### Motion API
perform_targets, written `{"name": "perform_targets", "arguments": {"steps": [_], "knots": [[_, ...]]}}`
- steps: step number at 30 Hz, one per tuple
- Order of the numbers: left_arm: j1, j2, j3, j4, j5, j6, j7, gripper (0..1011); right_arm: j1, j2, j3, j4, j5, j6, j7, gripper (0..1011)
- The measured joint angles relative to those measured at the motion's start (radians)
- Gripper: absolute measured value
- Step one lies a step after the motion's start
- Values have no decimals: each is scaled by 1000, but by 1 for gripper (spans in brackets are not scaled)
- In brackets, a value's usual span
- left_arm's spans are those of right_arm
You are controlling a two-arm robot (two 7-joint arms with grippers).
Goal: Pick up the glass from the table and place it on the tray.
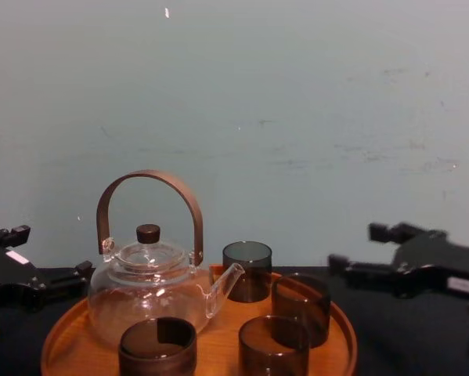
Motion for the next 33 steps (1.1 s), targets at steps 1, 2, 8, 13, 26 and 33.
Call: {"name": "perform_targets", "arguments": {"steps": [1, 2, 8, 13, 26, 33], "knots": [[0, 0, 0, 0, 0, 0, 0, 1001, -16, 10, 6, -26, 1, 2, -12, 1002], [0, 0, 0, 0, 0, 0, 0, 1001, -31, 18, 13, -49, 1, 4, -24, 1002], [0, 0, 0, 0, 0, 0, 0, 1001, -149, 77, 84, -194, 25, 2, -92, 1002], [0, 0, 0, 0, 0, 0, 0, 1001, -240, 110, 144, -276, 35, -11, -139, 1002], [0, 0, 0, 0, 0, 0, 0, 1001, -376, 115, 282, -335, 36, -40, -227, 1002], [0, 0, 0, 0, 0, 0, 0, 1001, -385, 106, 295, -329, 18, -39, -249, 1002]]}}
